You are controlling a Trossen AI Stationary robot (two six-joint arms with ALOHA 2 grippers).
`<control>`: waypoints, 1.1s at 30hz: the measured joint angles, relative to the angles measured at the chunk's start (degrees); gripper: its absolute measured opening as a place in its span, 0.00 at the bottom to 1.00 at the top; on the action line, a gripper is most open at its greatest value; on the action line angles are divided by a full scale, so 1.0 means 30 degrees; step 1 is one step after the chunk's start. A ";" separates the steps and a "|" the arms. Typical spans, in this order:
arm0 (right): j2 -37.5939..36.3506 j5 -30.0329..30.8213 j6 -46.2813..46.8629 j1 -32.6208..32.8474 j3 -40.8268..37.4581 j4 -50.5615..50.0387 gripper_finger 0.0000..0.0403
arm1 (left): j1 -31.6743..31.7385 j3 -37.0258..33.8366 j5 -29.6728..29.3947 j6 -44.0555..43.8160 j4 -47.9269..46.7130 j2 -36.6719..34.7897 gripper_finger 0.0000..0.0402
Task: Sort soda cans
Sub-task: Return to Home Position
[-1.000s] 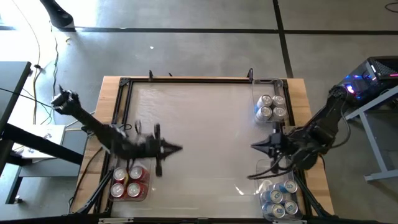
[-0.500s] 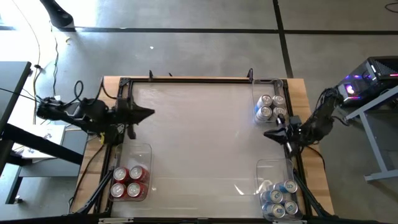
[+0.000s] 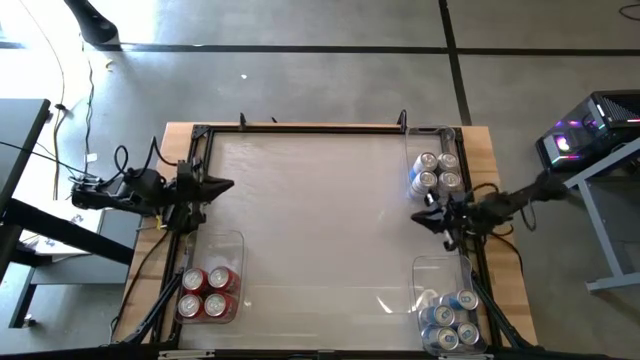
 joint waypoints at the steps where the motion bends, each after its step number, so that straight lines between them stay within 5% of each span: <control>1: 0.0021 -0.0878 -0.0034 -0.0615 0.0007 0.0224 0.00 | 0.0000 -0.0310 0.0011 -0.0023 -0.0165 -0.0495 0.00; 5: -0.0006 -0.3622 -0.1324 -0.2848 0.0029 0.1441 0.00 | 0.0000 -0.1574 0.0018 -0.0022 -0.0963 -0.2857 0.00; 11: -0.0065 -0.7029 -0.1778 -0.5220 0.0007 0.0924 0.00 | -0.0020 -0.3146 0.0672 0.0522 0.0538 -0.2860 0.00; 23: -0.0088 -0.8438 -0.2114 -0.5867 0.0007 -0.0457 0.00 | -0.0007 -0.7906 0.4645 0.2478 0.8610 -0.3027 0.00; 33: -0.0067 -0.8088 -0.2525 -0.6373 0.0000 -0.1555 0.00 | -0.0007 -0.8550 0.5176 0.2363 0.8389 -0.2984 0.00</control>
